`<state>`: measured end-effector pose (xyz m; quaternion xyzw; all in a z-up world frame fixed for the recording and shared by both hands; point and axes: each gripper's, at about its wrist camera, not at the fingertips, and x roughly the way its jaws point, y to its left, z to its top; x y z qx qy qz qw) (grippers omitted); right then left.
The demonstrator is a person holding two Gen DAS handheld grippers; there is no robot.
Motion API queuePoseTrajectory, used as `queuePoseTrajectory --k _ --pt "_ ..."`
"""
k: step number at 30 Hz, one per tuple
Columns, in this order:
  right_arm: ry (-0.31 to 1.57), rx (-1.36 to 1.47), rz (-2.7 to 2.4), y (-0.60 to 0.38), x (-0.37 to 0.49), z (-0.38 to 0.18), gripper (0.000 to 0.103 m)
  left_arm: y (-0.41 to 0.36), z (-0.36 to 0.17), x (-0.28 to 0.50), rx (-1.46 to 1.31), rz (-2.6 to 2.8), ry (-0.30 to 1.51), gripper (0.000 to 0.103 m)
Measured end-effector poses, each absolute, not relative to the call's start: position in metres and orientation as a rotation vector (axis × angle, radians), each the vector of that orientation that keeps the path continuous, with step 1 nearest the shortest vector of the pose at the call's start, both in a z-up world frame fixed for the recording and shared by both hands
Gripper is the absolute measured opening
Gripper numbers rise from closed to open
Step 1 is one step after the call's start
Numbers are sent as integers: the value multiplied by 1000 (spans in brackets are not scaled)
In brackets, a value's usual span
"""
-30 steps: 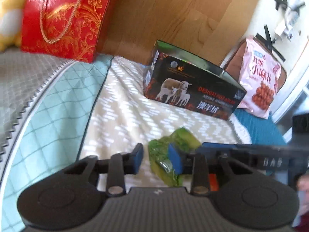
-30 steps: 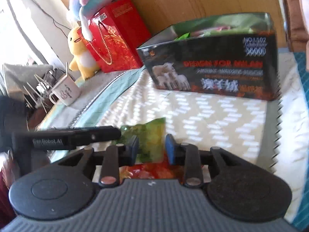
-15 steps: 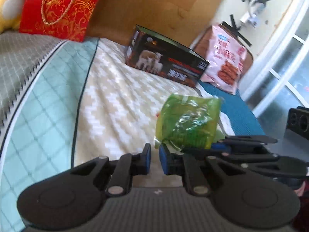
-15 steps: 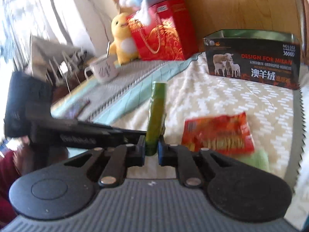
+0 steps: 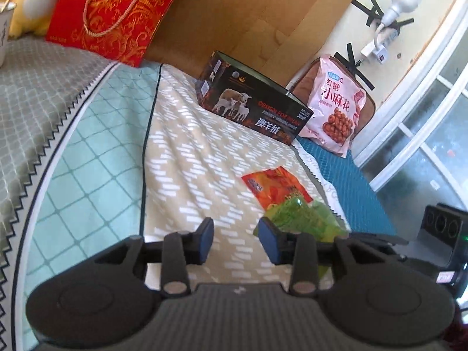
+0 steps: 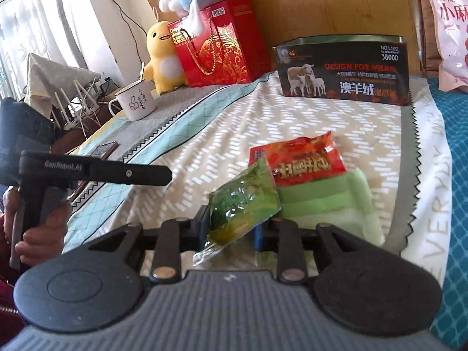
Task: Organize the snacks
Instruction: 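Position the left tool fingers around the clear green vegetable bag, then close the left tool on the clear green bag, then carry the clear green bag into the tin box and open the left tool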
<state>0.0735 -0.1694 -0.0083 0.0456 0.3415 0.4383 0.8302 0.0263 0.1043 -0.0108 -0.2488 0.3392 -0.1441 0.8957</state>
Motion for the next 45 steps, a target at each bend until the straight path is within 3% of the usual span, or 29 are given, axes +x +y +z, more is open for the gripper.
queuePoseTrajectory --k 12,13,20,24,27,32,35,37,45 --pt "726 93 946 -171 72 -7 40 87 -13 47 -560 -427 757 46" --pt "724 95 942 -175 71 -6 45 85 -10 50 -551 -440 753 48" --pt "710 129 880 -197 63 -7 45 54 -5 84 -434 -527 789 58" --pt "665 155 772 -218 62 0 45 44 -11 88 -431 -547 805 75" --pt "694 166 800 -222 60 0 47 45 -11 87 -444 -557 807 76" --pt "770 143 878 -212 52 -13 48 47 -14 80 -460 -567 815 69" --pt "758 207 894 -205 58 -17 47 40 -19 82 -473 -600 840 43" --pt "756 198 883 -194 62 -17 31 37 -20 81 -478 -607 835 25" --pt "685 161 935 -185 76 2 30 51 4 84 -491 -579 768 24"
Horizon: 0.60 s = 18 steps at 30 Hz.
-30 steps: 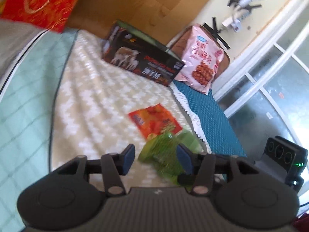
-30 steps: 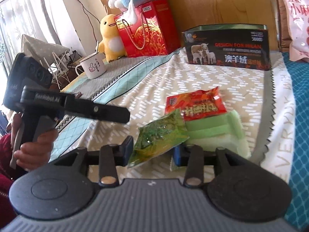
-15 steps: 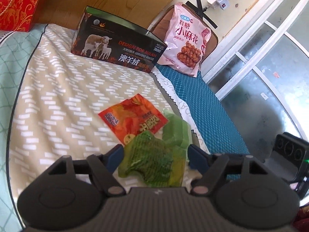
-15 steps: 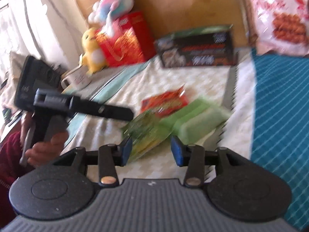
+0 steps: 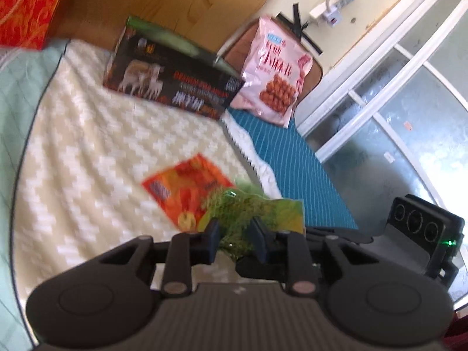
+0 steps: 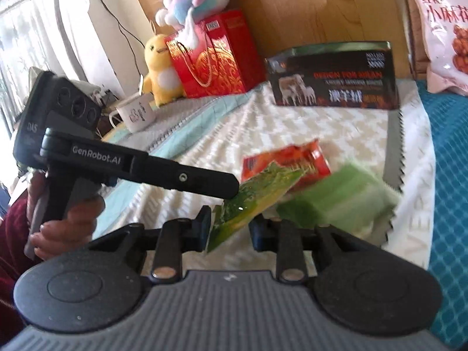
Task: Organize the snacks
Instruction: 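Carry the clear green bag into the tin box and open the left tool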
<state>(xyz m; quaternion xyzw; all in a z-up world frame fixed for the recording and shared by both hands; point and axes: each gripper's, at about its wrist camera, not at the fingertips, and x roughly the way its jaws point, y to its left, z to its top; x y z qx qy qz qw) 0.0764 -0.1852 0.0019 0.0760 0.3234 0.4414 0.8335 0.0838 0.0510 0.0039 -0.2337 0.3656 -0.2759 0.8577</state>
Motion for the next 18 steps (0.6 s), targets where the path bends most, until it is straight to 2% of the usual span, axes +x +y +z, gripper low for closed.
queuePoseTrajectory --k 9,12,14,18 --pt "552 122 957 -166 158 48 30 55 70 160 -372 -484 651 25" --pt "538 162 949 -160 209 58 31 52 86 205 -343 -419 608 31" --pt "538 190 942 -151 245 60 31 50 89 234 -323 -365 583 37" --pt "625 204 891 -134 294 48 38 47 77 275 -310 -230 602 38"
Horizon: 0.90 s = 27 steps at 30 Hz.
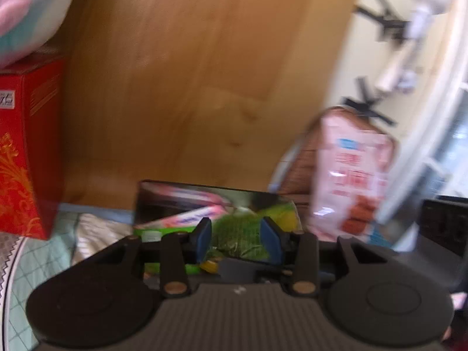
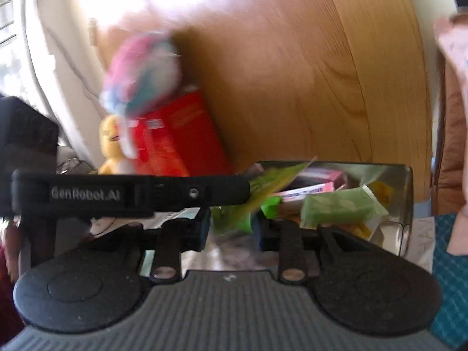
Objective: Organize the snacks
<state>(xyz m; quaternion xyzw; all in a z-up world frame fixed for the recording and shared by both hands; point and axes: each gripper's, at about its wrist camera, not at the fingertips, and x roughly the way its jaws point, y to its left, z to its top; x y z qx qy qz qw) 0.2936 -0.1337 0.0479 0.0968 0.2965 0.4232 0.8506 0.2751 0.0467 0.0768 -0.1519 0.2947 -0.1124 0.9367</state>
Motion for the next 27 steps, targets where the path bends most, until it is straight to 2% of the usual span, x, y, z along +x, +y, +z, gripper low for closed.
queuePoseTrajectory --k 2,5,8,12,17,18,21,27 --pt "628 182 860 -139 290 43 38 51 71 270 -342 -234 606 38" --pt "545 198 850 -171 257 42 46 61 63 243 -354 -265 588 42" --pt "585 263 894 -200 233 39 48 71 46 214 -398 -305 651 43" --pt "756 318 929 -217 209 14 49 77 17 169 -482 -390 758 43" --pt "921 364 940 -204 203 -13 49 63 -6 121 -500 -418 798 43" --pt "938 367 947 -199 202 -18 46 59 -11 116 -493 -408 814 43" --pt "949 360 926 -181 191 -16 20 56 -14 102 -470 -368 790 41" --pt "861 298 948 -175 141 5 15 71 -16 80 -525 -378 772 41"
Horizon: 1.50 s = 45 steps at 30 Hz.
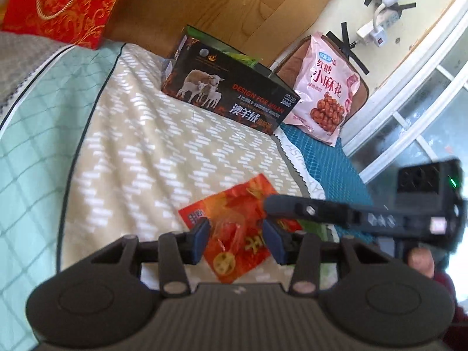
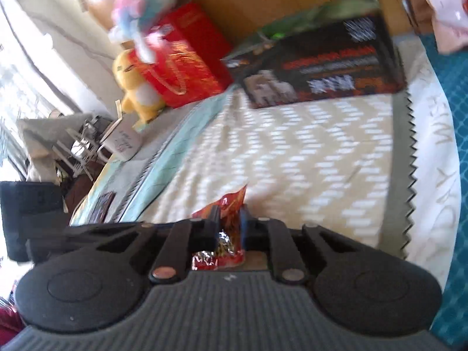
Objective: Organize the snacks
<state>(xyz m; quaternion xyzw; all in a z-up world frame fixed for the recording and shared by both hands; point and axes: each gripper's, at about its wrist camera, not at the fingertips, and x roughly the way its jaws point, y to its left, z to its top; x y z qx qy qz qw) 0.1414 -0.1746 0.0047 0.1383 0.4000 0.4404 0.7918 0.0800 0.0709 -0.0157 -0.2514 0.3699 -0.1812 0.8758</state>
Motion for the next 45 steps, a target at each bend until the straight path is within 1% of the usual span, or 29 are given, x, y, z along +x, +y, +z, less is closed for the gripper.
queuePoseTrajectory --k 3,6,7,9,11,12,13,15,18,21,22,23,25,27,28,29,31,36,38,39,41,43,45 --pt "820 265 963 -186 110 6 16 73 -17 68 -521 -406 769 41" --pt "820 263 973 -193 87 -2 16 69 -20 58 -509 -437 768 41" --pt "821 259 979 -195 81 -5 19 69 -20 55 -505 -445 768 43" --pt "821 229 973 -198 72 -9 21 69 -21 53 -504 -451 764 43" --pt "790 158 952 -199 65 -10 30 70 -20 52 -513 -454 768 44" --pt "768 112 940 -197 61 -8 42 71 -19 52 -520 -453 767 47" --pt "743 63 935 -195 56 -7 51 73 -17 50 -523 -450 762 49" --pt "710 -25 950 -188 50 -6 55 77 -13 46 -519 -443 743 53" --pt "670 -137 978 -179 43 -11 56 82 -9 42 -525 -443 723 56" --pt "608 -228 984 -168 38 -15 56 79 -16 46 -532 -454 759 56" --pt "592 -240 984 -165 37 -16 56 76 -20 48 -532 -460 780 53" --pt "585 -237 988 -163 38 -17 54 74 -22 47 -530 -462 768 53" --pt "574 -221 989 -158 39 -17 46 68 -22 46 -513 -467 763 53" --pt "557 -219 980 -152 39 -18 45 67 -22 46 -530 -482 764 53" --pt "555 -208 987 -150 39 -17 39 66 -21 46 -526 -477 762 53" --pt "557 -186 999 -149 40 -18 36 66 -22 47 -528 -475 762 53" --pt "577 -144 1026 -147 40 -17 16 69 -24 48 -550 -480 765 52" --pt "601 -82 1047 -149 43 -18 17 71 -25 50 -560 -484 768 50" --pt "640 -11 1067 -156 48 -19 20 72 -26 51 -566 -488 769 51" --pt "657 27 1076 -161 50 -19 25 72 -26 51 -570 -491 769 51" --pt "684 102 1078 -169 55 -20 32 74 -27 52 -578 -496 768 51" --pt "706 170 1080 -177 58 -21 42 76 -28 52 -589 -502 768 51" --pt "739 249 1090 -184 62 -24 47 77 -29 54 -605 -508 769 51"
